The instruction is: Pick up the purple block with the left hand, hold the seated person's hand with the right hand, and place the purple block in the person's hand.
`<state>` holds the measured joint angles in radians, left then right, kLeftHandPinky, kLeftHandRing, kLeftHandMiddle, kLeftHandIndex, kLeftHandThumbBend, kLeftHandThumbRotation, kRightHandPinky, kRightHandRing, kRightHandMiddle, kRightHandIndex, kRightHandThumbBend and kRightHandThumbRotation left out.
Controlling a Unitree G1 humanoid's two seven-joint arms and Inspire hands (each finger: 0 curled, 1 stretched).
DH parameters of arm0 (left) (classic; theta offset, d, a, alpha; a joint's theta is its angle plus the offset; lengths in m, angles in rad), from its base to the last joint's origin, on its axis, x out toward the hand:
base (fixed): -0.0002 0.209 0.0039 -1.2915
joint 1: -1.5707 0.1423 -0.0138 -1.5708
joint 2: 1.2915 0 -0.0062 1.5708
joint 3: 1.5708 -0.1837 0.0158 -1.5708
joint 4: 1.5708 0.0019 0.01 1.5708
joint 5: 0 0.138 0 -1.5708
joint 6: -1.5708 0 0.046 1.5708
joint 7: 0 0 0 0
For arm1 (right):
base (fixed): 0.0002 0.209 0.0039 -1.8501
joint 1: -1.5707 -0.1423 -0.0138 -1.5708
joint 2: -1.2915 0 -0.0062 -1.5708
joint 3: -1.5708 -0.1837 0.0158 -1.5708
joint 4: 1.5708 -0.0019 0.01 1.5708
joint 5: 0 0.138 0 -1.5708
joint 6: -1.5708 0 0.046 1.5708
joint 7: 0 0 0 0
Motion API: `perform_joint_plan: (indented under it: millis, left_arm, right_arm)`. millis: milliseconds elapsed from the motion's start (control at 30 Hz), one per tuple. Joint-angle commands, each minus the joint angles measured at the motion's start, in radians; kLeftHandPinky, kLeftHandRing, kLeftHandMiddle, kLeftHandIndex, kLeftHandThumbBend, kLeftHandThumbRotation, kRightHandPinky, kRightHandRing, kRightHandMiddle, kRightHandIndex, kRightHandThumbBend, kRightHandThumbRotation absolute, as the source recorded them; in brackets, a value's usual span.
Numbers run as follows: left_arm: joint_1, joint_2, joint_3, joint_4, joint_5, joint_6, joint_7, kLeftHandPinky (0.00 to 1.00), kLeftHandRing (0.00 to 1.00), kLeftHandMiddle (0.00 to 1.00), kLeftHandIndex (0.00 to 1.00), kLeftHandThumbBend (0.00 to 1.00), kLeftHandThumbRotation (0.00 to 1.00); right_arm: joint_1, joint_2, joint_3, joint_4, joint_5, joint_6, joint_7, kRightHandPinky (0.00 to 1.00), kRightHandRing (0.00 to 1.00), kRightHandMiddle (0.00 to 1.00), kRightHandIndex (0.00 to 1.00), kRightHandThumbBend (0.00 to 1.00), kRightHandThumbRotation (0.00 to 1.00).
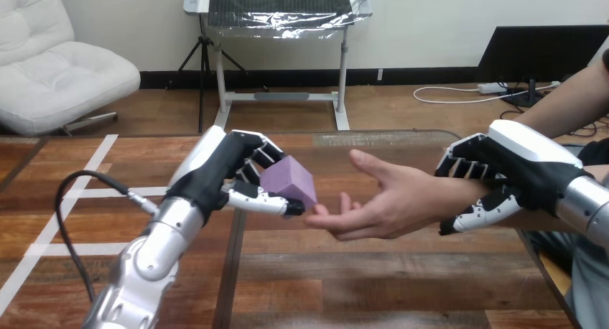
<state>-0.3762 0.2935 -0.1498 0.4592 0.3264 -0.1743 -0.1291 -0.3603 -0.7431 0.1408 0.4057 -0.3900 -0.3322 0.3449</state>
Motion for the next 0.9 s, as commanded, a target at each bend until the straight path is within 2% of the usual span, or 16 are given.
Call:
perform_joint_plan:
  millis: [0, 567, 867]
  left_arm:
    - [-0.121, -0.026, -0.009, 0.033, -0.003, -0.039, 0.019, 0.27, 0.34, 0.42, 0.48, 0.59, 0.00]
    - [-0.202, -0.085, -0.040, 0.149, 0.007, -0.062, 0.034, 0.29, 0.36, 0.42, 0.47, 0.59, 0.00]
    - [-0.249, -0.113, -0.065, 0.203, 0.023, -0.057, 0.037, 0.26, 0.33, 0.40, 0.47, 0.58, 0.00]
  right_arm:
    - [0.020, 0.075, 0.039, -0.034, 0.013, 0.012, 0.015, 0.44, 0.49, 0.53, 0.56, 0.78, 0.16]
    - [0.039, 0.094, 0.030, -0.108, 0.026, 0.066, 0.041, 0.44, 0.49, 0.54, 0.56, 0.79, 0.16]
    - [0.043, 0.100, 0.027, -0.116, 0.024, 0.059, 0.041, 0.43, 0.49, 0.53, 0.56, 0.79, 0.17]
